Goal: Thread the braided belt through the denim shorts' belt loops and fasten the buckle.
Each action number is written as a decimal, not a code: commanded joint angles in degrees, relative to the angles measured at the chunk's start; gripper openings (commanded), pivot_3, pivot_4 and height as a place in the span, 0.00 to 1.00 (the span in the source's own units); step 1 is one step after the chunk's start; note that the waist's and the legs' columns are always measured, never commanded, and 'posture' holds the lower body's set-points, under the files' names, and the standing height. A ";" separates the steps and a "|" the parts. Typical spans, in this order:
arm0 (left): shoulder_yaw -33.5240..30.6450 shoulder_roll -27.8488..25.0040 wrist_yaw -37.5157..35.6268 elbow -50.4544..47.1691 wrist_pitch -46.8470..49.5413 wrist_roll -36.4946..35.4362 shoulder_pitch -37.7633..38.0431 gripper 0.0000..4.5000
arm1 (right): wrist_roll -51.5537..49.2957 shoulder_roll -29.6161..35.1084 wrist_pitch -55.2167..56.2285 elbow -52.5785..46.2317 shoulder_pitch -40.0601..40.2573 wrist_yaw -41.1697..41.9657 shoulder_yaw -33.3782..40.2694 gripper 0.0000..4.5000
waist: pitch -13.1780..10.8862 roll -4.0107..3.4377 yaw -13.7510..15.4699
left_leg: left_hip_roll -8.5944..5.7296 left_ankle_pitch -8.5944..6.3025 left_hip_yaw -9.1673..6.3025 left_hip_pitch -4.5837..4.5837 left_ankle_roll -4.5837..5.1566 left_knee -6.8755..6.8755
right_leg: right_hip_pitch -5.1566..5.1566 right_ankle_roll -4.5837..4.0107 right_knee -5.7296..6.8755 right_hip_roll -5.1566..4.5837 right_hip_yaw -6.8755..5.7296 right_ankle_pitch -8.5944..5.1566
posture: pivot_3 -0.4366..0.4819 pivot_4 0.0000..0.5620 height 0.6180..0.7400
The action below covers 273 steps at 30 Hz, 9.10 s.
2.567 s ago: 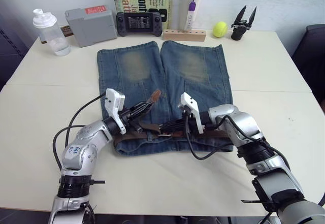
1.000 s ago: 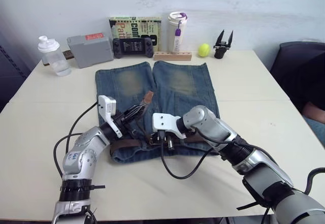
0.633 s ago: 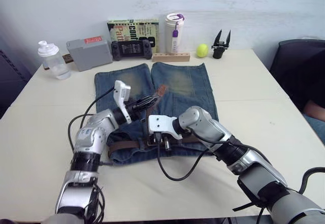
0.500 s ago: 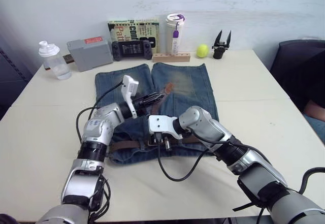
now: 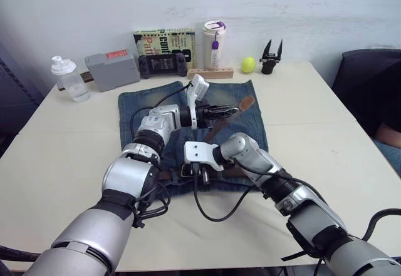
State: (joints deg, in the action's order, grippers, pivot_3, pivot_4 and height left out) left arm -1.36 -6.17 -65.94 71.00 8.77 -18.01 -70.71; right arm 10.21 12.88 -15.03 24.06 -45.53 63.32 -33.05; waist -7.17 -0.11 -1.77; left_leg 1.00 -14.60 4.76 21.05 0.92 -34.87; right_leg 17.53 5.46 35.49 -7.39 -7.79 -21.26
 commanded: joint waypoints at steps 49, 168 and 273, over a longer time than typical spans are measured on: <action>18.02 -16.12 -3.24 -39.66 -37.22 22.54 16.63 0.00 | -19.53 38.74 -23.39 -66.61 31.75 -14.88 24.21 0.94 | -5.32 1.02 3.39 | -1.29 1.55 -0.37 4.23 1.31 -1.10 | 2.95 0.53 0.39 -1.11 -1.48 0.85 | 0.48 0.27 0.65; 17.54 -19.72 -5.42 -11.86 -47.60 25.26 0.34 0.00 | 7.82 9.95 0.54 -53.38 41.61 -39.68 22.18 0.00 | -5.25 1.10 2.95 | -1.47 1.89 -0.29 4.23 1.65 -2.25 | 3.17 0.41 2.28 -1.02 -1.30 0.91 | 0.48 0.27 0.65; 14.89 -28.08 -3.04 -69.35 14.70 10.07 33.16 0.01 | -9.34 34.23 7.91 -37.84 23.36 -12.59 28.97 0.00 | -5.15 1.13 3.04 | -1.49 1.89 -0.40 4.20 1.68 -2.39 | 3.01 0.40 2.28 -1.10 -1.09 0.90 | 0.48 0.27 0.65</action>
State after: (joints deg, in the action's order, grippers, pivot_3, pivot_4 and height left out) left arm 13.08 -33.74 -68.53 2.79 24.73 -7.89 -37.55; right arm 0.70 45.87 -7.54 -11.42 -22.07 51.05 -6.17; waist -12.32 1.02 1.26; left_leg -0.49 -12.71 4.36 25.25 2.60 -37.26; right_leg 20.54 5.85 37.77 -8.49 -8.88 -20.35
